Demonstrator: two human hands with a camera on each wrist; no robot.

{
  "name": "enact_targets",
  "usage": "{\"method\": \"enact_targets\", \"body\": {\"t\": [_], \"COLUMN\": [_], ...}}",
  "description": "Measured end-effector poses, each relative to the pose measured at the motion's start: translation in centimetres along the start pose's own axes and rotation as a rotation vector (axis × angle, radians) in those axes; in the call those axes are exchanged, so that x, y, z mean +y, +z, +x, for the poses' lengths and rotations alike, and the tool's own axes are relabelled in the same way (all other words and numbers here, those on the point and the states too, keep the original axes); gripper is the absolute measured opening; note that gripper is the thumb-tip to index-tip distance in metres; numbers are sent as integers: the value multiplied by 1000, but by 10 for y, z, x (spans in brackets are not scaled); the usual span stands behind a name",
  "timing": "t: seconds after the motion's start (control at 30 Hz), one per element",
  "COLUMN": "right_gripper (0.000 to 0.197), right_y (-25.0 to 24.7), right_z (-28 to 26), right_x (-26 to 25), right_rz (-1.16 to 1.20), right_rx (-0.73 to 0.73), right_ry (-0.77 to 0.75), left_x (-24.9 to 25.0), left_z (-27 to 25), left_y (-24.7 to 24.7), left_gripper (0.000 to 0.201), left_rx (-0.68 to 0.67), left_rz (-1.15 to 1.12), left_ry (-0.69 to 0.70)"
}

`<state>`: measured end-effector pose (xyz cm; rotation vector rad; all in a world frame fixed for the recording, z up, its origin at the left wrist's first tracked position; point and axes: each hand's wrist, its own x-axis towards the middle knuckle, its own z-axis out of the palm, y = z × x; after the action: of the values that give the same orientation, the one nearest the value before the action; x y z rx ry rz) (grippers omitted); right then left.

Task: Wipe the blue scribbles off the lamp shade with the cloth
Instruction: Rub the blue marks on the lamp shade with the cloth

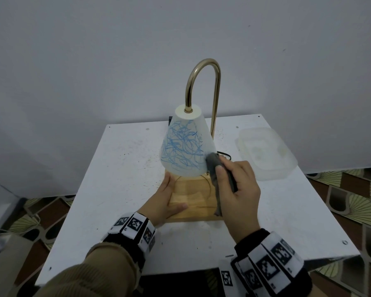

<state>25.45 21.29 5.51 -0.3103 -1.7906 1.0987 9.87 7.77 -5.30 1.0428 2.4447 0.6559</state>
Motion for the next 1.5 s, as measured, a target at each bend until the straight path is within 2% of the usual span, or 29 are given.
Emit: {"method": "enact_targets", "body": {"t": [0.1, 0.23, 0.4, 0.57, 0.63, 0.77, 0.9, 1.13, 1.3, 1.4, 1.5], "right_gripper": [17, 19, 20, 18, 18, 21, 20, 17, 21, 23, 22], "right_y": [3, 9, 1, -1, 1, 10, 6, 4, 9, 3, -3], "right_z": [13, 10, -11, 5, 13, 7, -10, 9, 4, -6, -6], "right_x": [0, -13, -7, 4, -2, -21, -13, -4, -18, -10, 2], "right_rz": [70, 97, 48, 40, 71, 98, 60, 112, 116, 43, 13], "right_rx": [20, 46, -24, 1, 9, 11, -45, 47, 28, -2, 0], "right_ry": [138, 71, -31, 113, 119, 0, -80, 145, 31, -32, 31], "left_x": [1, 2, 2, 5, 6, 2, 2, 9, 10, 8, 8], "left_z": [-1, -1, -1, -2, -2, 0, 1, 0, 0, -1, -2], "left_y": [0, -1, -2, -2, -2, -1, -1, 1, -1, -3, -6], "left_gripper": [103, 104, 110, 103, 104, 112, 112, 102, 103, 103, 105], "left_rx": [3, 11, 27, 1, 1, 4, 9, 10, 6, -10, -24], "left_rz": [-19, -27, -28, -26, -35, -14, -11, -73, -46, -20, 14], "left_ry": [4, 27, 54, 9, 2, -3, -8, -28, -9, 4, 3]}}
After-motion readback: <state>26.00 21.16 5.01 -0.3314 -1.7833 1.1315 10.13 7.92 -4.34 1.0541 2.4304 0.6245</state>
